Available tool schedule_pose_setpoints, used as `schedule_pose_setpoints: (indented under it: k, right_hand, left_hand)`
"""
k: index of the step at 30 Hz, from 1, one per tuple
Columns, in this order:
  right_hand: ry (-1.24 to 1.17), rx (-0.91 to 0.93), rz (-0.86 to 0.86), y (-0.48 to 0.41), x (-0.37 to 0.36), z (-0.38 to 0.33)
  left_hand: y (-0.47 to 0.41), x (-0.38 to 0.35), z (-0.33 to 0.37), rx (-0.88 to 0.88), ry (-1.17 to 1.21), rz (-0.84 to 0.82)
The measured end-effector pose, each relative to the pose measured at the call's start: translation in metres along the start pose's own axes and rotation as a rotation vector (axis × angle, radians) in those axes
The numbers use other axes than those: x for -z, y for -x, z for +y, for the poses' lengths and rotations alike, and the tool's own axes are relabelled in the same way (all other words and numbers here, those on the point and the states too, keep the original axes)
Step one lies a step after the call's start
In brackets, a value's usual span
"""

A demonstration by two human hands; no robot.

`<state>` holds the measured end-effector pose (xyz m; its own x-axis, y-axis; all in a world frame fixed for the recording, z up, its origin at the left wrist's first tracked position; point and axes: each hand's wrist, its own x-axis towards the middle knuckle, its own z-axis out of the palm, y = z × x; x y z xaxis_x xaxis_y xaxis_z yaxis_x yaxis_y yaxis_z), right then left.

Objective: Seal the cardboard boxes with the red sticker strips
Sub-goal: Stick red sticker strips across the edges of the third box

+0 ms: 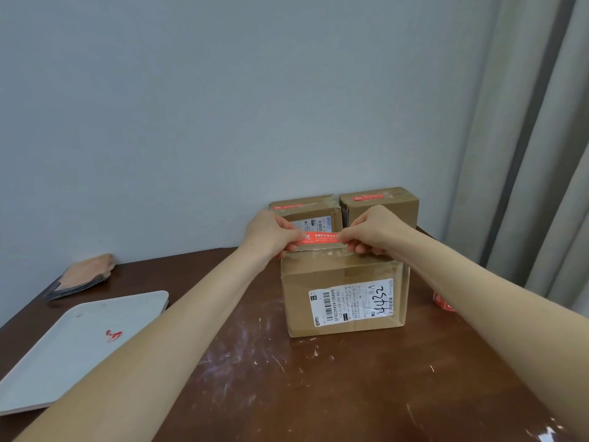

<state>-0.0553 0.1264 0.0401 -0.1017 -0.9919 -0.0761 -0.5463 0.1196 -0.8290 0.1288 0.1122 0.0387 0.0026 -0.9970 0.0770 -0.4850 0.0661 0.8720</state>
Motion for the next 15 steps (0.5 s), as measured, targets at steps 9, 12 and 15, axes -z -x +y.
schedule_pose_setpoints:
  k: [9, 12, 15]
  right_hand:
    - [0.085, 0.004, 0.006, -0.0077, -0.0047, 0.0020]
    - [0.103, 0.021, 0.020, -0.0089, -0.0057, 0.0020]
    - [0.147, 0.056, 0.048, -0.0090, -0.0076, 0.0023]
  left_hand:
    - [0.0019, 0.0008, -0.0010, -0.021, -0.045, 0.010]
    - [0.0014, 0.0002, -0.0033, -0.049, -0.087, 0.019]
    - [0.0022, 0.0007, -0.0038, -0.059, -0.124, 0.017]
